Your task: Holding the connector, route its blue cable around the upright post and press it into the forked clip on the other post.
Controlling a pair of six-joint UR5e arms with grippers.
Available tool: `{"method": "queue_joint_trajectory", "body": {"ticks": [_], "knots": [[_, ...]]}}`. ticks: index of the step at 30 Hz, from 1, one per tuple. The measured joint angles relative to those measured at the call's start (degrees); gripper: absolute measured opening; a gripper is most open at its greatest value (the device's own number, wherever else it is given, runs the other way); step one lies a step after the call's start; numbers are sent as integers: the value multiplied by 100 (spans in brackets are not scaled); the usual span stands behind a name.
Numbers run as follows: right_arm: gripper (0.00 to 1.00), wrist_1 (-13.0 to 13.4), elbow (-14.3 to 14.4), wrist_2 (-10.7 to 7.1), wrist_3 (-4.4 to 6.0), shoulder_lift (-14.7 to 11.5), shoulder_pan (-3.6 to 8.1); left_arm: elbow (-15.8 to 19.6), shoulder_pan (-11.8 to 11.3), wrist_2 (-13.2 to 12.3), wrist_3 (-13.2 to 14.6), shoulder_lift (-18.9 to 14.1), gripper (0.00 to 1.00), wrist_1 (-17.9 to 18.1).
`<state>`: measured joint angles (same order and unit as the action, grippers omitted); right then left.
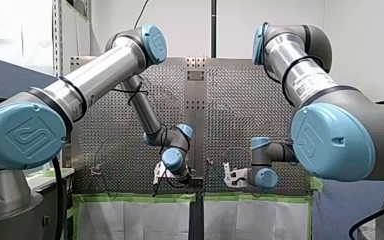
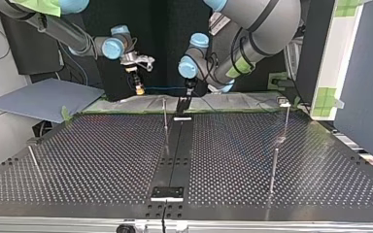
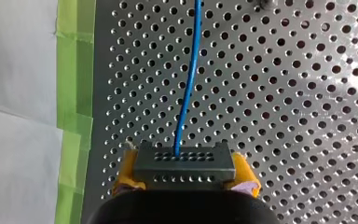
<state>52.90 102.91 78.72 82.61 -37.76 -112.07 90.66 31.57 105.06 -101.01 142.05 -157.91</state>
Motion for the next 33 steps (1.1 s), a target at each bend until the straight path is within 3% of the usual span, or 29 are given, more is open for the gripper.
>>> {"method": "queue_joint_trajectory", "body": {"ticks": [5,12,13,14,15,17,21,23,24,26,27,29,33], "knots": [[0,-96,-125,-88,26,1,1,-1,0,-74,-233,3,100,232],[0,-168,-206,-144,31,1,20,-2,0,173,-596,2,100,595],[0,-179,-210,-150,28,1,24,-2,0,206,-651,2,96,648],[0,-192,-214,-158,25,1,27,-2,0,246,-724,2,82,724],[0,-200,-217,-164,24,1,29,-2,2,272,-776,2,82,775],[0,-214,-220,-173,22,1,30,-3,2,311,-889,3,62,890],[0,-229,-221,-179,17,0,33,-2,5,316,-943,2,51,1068],[0,-249,-221,-180,7,0,36,0,7,327,-900,2,32,1147],[0,-258,-220,-180,4,0,37,0,9,334,-872,2,32,1182],[0,-275,-219,-181,-2,0,35,-1,14,331,-794,2,10,1272],[0,-278,-220,-181,-4,0,36,-1,15,322,-755,2,10,1312],[0,-286,-220,-181,-5,0,36,0,16,289,-669,3,0,1388],[0,-297,-219,-181,-8,0,36,0,17,229,-546,2,0,1433]]}}
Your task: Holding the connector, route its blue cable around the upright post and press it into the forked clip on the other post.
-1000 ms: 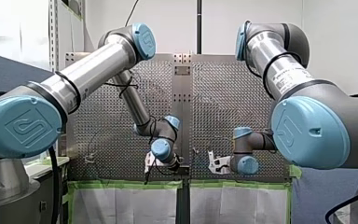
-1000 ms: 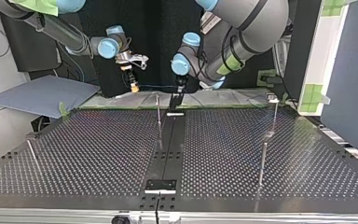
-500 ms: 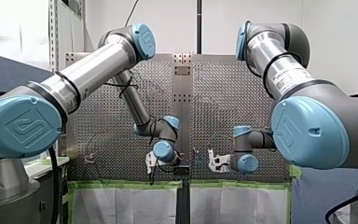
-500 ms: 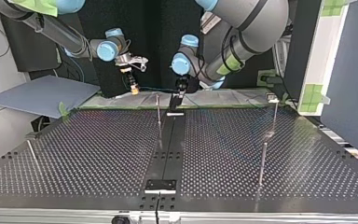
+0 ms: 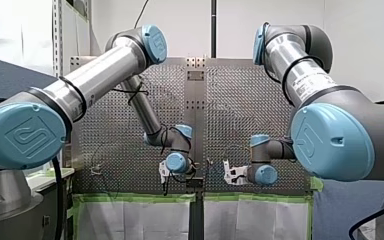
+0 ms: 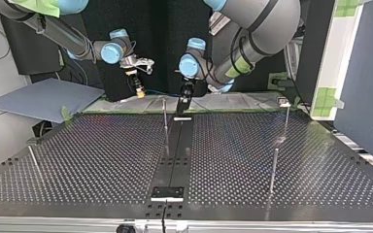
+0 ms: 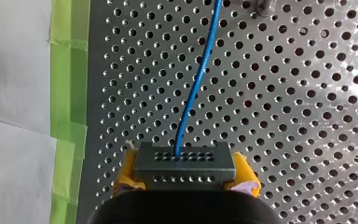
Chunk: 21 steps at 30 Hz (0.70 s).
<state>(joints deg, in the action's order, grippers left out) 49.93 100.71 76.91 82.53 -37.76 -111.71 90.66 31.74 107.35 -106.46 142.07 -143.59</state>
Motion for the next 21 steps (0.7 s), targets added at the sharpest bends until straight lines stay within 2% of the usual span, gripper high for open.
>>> {"method": "queue_joint_trajectory", "body": {"ticks": [4,8,15,21], "knots": [[0,-9,-1,0,-4,0,11,1,13,0,119,0,0,-48],[0,-9,-8,0,2,0,42,47,53,103,294,0,0,-40],[0,-12,-53,0,32,0,100,230,168,328,411,-1,0,266],[0,-90,-162,0,42,2,132,261,305,384,474,-1,0,481]]}}
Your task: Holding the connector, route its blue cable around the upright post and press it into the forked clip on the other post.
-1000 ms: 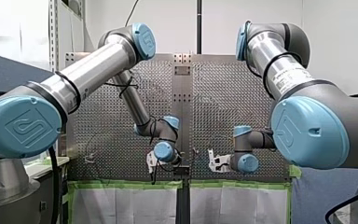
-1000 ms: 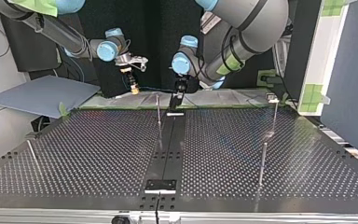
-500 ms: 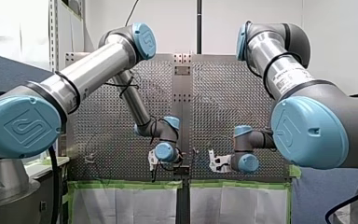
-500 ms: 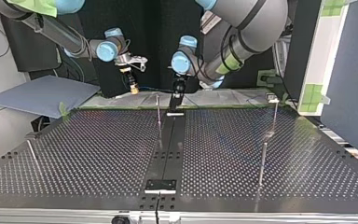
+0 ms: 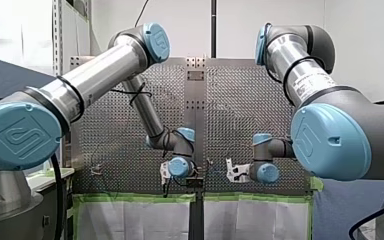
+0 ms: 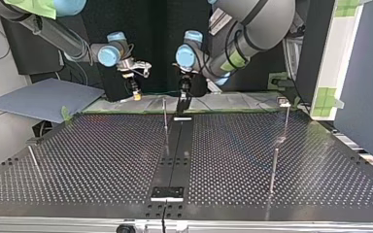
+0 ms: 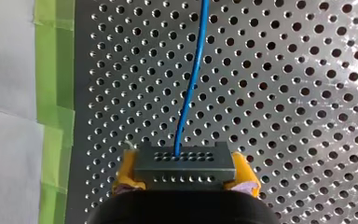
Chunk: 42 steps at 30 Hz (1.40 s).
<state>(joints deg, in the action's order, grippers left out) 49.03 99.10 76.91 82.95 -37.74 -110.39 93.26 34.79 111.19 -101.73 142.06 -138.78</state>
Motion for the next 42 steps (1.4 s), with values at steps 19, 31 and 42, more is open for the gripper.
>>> {"method": "queue_joint_trajectory", "body": {"ticks": [19,31,42], "knots": [[0,-235,-333,-8,-19,0,80,-41,58,29,10,0,0,187],[0,-136,-398,-118,-29,1,202,-281,24,74,-15,0,0,23],[0,-173,-486,-131,-40,2,268,-411,-46,-1,-31,1,0,-123]]}}
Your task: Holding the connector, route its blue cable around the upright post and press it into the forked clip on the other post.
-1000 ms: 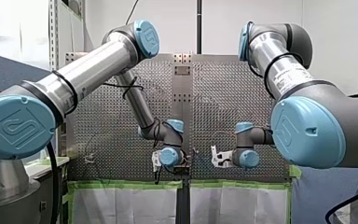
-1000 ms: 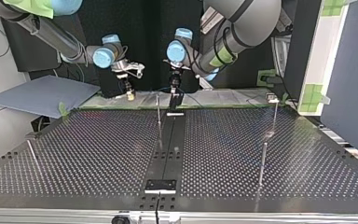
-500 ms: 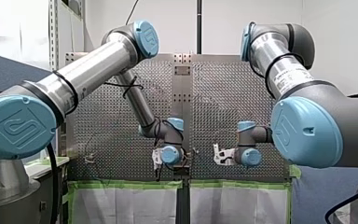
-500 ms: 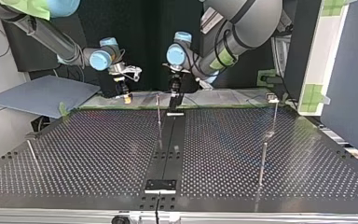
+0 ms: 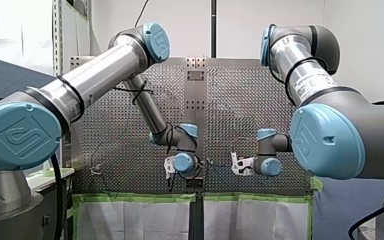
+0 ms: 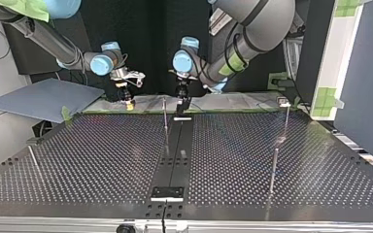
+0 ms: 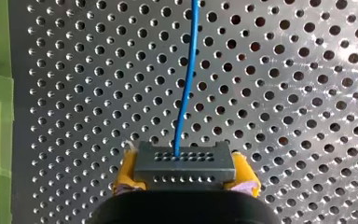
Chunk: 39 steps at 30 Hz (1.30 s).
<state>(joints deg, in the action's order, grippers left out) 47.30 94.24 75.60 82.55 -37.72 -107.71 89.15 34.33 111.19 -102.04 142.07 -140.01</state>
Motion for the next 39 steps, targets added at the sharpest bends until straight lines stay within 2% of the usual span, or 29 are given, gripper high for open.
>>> {"method": "queue_joint_trajectory", "body": {"ticks": [14,27,31,35,39], "knots": [[0,18,-73,-31,25,-1,71,-395,-108,-70,10,0,0,-405],[0,-25,-76,-105,-14,-1,95,-422,-144,-70,71,-1,0,-604],[0,-118,-75,-126,-116,-1,96,-420,-115,-35,118,-1,0,-772],[0,-237,-71,-120,-281,0,96,-391,-76,-14,156,-1,0,-937],[0,-363,-72,-104,-438,-1,96,-294,-60,-12,172,-1,0,-957]]}}
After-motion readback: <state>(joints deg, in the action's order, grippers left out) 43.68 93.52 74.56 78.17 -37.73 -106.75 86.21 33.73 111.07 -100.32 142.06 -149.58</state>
